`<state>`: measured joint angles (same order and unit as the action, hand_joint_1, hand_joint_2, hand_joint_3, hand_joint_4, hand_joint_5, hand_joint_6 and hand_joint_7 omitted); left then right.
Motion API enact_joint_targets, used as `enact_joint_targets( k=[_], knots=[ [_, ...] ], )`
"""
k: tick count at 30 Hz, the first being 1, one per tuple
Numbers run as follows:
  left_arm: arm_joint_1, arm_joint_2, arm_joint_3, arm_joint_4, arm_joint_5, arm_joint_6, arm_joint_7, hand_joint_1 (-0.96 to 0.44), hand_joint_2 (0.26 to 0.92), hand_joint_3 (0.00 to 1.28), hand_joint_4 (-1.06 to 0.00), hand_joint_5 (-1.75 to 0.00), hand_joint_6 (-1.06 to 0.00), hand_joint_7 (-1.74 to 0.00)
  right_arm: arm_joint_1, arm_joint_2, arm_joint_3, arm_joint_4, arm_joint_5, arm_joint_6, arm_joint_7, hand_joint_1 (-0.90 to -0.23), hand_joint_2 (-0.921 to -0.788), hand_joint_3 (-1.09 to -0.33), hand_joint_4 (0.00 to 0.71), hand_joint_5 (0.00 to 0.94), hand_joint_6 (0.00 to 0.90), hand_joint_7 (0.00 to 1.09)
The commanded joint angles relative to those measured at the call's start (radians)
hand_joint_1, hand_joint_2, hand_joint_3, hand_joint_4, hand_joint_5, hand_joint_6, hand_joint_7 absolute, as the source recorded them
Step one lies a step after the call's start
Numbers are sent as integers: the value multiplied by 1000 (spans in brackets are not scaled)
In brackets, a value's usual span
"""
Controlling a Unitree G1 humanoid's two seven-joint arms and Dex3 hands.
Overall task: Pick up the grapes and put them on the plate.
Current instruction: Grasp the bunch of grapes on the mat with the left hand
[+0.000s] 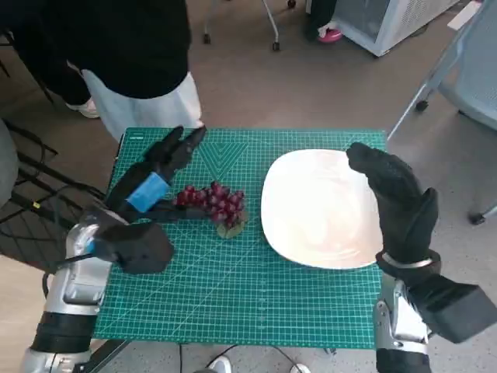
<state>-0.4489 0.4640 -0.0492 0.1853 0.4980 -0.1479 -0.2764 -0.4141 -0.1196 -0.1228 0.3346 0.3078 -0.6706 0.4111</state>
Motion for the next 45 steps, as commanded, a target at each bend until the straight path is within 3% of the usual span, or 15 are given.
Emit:
enact_joint_targets(
  k=[1,13,27,35,45],
  knots=[
    [-25,8,-48,-15,39,71,-16,-496,720,2,1,1,-96,-15,5,-9,-4,10,-13,10,1,-647,-921,-741,317,0,102,231],
    [-93,-12,-151,32,110,213,-33,-526,729,3,1,1,-103,-9,1,-7,-4,14,-11,5,2,-639,-921,-742,317,0,97,241],
    [-212,-64,-235,152,124,389,-90,-389,720,0,1,1,-115,-6,11,-7,-4,-2,-3,10,4,-639,-921,-741,317,0,91,253],
    [-299,-103,-271,302,118,419,-91,-313,715,0,1,1,-114,-3,26,-9,-5,-27,-2,20,1,-646,-921,-739,317,0,87,260],
    [-422,-142,-342,559,124,399,-110,-318,717,1,1,1,-111,-1,38,-9,-7,-39,-2,28,0,-654,-921,-736,317,0,84,267]
  ],
)
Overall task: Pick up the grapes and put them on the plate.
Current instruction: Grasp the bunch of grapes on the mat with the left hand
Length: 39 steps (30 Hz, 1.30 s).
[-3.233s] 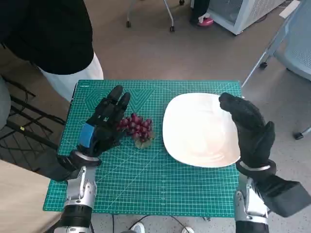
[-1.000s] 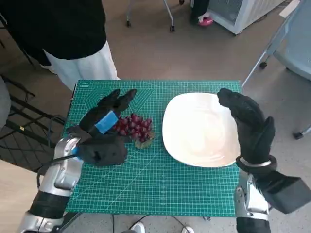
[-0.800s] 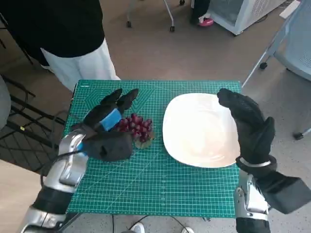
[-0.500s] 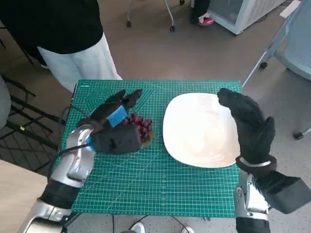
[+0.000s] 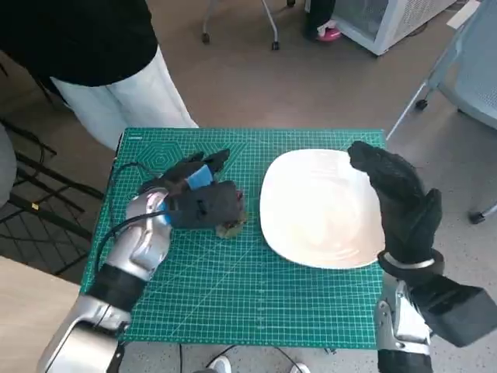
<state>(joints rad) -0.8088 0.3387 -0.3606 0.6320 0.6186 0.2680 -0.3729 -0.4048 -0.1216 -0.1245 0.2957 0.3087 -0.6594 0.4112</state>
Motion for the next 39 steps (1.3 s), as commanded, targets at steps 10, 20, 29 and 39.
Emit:
enact_joint_targets(
  k=[10,20,29,39],
  knots=[
    [-160,-60,-74,382,-6,-74,-6,-306,718,1,1,1,-109,0,37,-6,-8,-3,1,20,3,-653,-921,-733,319,1,84,272],
    [-189,-87,-96,476,-7,-91,6,-313,726,4,1,1,-127,-8,38,-8,-13,-3,5,27,5,-651,-921,-733,319,1,82,276],
    [-195,-87,-95,503,-18,-108,8,-300,727,3,1,1,-132,-7,37,-3,-12,-5,5,35,4,-658,-921,-730,318,1,81,278],
    [-196,-83,-99,508,-16,-112,7,-267,728,2,1,1,-141,-9,36,0,-11,-5,4,37,2,-688,-921,-724,318,0,78,282]
  ],
)
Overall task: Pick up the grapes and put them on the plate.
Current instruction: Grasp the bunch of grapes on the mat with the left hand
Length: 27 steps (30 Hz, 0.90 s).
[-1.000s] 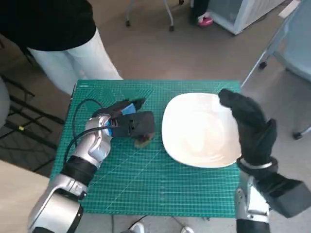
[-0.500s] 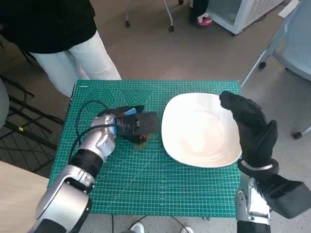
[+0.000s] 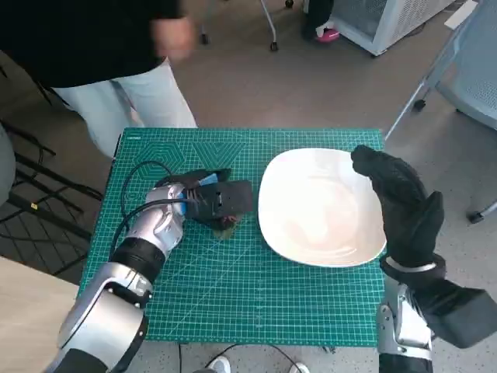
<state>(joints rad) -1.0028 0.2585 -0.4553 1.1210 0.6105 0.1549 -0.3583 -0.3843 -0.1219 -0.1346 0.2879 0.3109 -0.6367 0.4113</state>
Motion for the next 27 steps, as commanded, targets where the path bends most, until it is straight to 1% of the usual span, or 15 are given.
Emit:
enact_joint_targets(
  k=[1,6,9,12,14,16,17,18,20,21,23,24,25,26,27],
  knots=[
    [-1,-2,-4,18,-8,2,-8,-262,728,2,1,1,-145,-10,17,1,0,2,2,15,2,-689,-921,-724,318,0,78,282],
    [-5,-6,-6,26,-6,4,-7,-212,729,2,-3,-1,-179,-22,20,1,0,-5,1,14,1,-686,-921,-724,317,0,76,284],
    [-8,-9,-12,33,-2,3,-5,-165,731,2,-31,-9,-212,-29,21,2,1,-8,-1,14,0,-679,-921,-725,315,0,75,285],
    [-11,-11,-18,42,4,0,-4,-110,739,5,-99,-18,-261,-30,20,2,1,-8,-3,13,-1,-672,-921,-727,314,0,74,286],
    [-12,-12,-21,45,6,-3,-2,-72,751,8,-205,-48,-297,-29,19,1,0,-5,-3,11,0,-668,-921,-728,313,0,73,287],
    [-10,-12,-24,46,7,-7,2,-29,766,14,-324,-315,-343,-22,17,1,-1,-3,-3,10,0,-664,-921,-728,313,0,73,288],
    [-9,-11,-26,45,8,-10,5,18,774,46,-372,-522,-372,-20,16,1,-1,-1,-3,10,0,-663,-921,-728,313,0,73,288],
    [-7,-10,-29,44,11,-13,10,84,781,97,-422,-766,-406,-20,16,1,-1,0,-3,10,0,-662,-921,-728,313,0,73,289],
    [-3,-9,-38,42,18,-22,22,223,790,235,-498,-1087,-483,-32,14,0,-2,1,-3,10,0,-661,-921,-728,314,0,73,289],
    [-1,-8,-43,41,23,-26,30,269,790,303,-507,-1203,-534,-41,14,0,-3,1,-3,10,-1,-660,-921,-728,314,0,73,290],
    [5,-4,-56,35,35,-33,50,317,791,406,-484,-1370,-639,-60,15,1,-2,-2,-5,10,-3,-660,-921,-727,315,1,73,290],
    [8,-1,-62,31,42,-37,62,330,802,432,-462,-1431,-689,-74,16,2,-2,-3,-7,9,-5,-660,-921,-727,315,1,73,291],
    [11,1,-68,27,48,-39,74,319,816,432,-446,-1464,-705,-148,17,3,-2,-5,-9,7,-6,-660,-921,-727,315,1,73,291],
    [12,2,-74,24,53,-41,85,282,838,418,-428,-1486,-688,-319,17,3,-2,-5,-10,6,-8,-660,-921,-727,315,1,73,291],
    [13,3,-80,23,59,-41,94,226,858,398,-413,-1494,-634,-550,17,3,-2,-5,-12,5,-9,-660,-921,-727,315,1,73,291]
  ],
)
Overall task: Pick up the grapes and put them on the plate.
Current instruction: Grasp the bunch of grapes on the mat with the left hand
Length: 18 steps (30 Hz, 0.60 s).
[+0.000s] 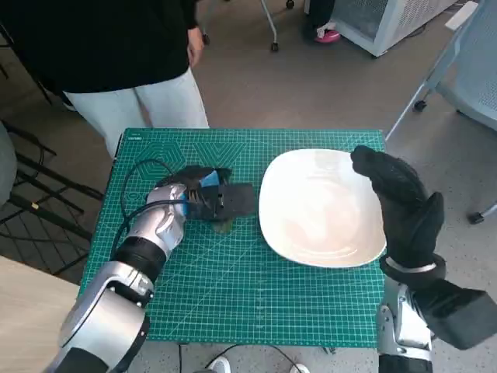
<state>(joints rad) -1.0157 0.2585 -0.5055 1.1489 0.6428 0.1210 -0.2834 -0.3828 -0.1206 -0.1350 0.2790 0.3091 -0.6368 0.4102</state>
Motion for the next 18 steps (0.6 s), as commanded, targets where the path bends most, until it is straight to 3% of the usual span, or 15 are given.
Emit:
enact_joint_targets(
  k=[1,2,3,6,9,13,18],
  knots=[
    [25,3,-35,-5,31,-5,26,163,875,375,-400,-1493,-562,-802,14,2,-2,5,-11,5,-9,-660,-921,-727,315,1,73,292],
    [25,2,-39,-5,36,-3,31,141,886,374,-383,-1508,-496,-939,13,2,-2,7,-12,4,-9,-660,-921,-727,315,1,72,292],
    [24,2,-43,-5,40,-1,35,158,884,395,-368,-1535,-465,-919,11,2,-2,8,-13,3,-10,-660,-921,-727,315,1,72,292],
    [21,3,-53,-8,45,5,37,282,852,497,-340,-1617,-475,-490,8,2,-1,11,-16,3,-13,-660,-921,-727,315,1,72,293],
    [16,1,-55,-6,42,14,33,331,834,548,-328,-1652,-475,-243,3,2,-1,13,-19,4,-16,-659,-921,-726,315,1,72,293],
    [9,-3,-53,8,34,25,29,349,822,580,-321,-1672,-423,-91,1,2,0,12,-20,7,-21,-659,-921,-727,315,1,72,294],
    [6,-2,-50,16,28,24,25,354,818,595,-314,-1683,-367,-23,-3,2,0,15,-18,7,-22,-659,-921,-728,315,0,70,296]
  ],
)
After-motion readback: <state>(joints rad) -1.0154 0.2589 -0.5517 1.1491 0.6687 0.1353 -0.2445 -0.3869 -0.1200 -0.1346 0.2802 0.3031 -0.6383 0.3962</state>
